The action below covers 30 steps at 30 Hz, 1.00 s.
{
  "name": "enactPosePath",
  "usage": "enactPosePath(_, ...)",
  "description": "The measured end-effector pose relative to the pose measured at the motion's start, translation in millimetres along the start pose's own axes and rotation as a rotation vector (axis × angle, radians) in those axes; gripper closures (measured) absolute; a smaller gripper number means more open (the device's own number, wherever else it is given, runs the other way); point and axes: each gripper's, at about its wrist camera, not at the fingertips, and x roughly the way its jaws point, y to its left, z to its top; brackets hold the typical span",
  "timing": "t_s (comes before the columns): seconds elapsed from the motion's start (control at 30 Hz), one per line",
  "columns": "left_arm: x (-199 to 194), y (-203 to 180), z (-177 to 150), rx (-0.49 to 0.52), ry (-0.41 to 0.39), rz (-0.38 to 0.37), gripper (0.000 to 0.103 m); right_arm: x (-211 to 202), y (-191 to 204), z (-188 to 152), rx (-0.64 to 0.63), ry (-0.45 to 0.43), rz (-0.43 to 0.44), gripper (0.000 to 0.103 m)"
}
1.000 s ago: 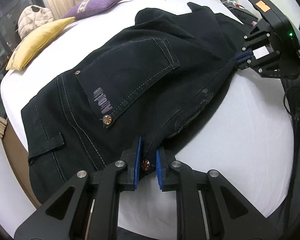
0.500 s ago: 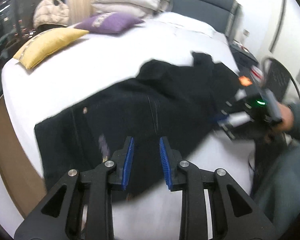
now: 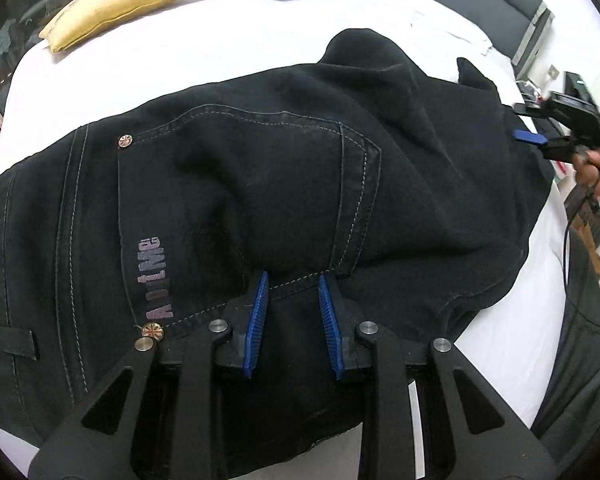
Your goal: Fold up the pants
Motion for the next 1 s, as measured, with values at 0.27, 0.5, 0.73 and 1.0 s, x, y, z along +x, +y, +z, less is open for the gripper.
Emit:
enactPosePath(0.27, -1.6, -1.4, -3.0, -0.015, -0.013, 0.012, 0.078, 29.9, 14.4, 27.9, -0.016, 0.038, -0.046, 0.093)
enactPosePath(0.5, -2.7, -1.5, -8.2, -0.019, -0.005, 0.019, 0.078, 8.6, 85.5, 42.2, -0.161, -0.024, -0.294, 0.096)
enactPosePath(0.73, -0.7, -4.0, -1.2, -0.028, 0.002, 0.023, 0.078, 14.6, 173.9, 45.0, -0.439, -0.062, -0.155, 0.064)
enactPosePath(1.0, 0.1, -2.4, -2.0, -0.029, 0.001, 0.023, 0.078, -17.3, 28.0, 49.4, -0.023, -0.123, -0.056, 0.057)
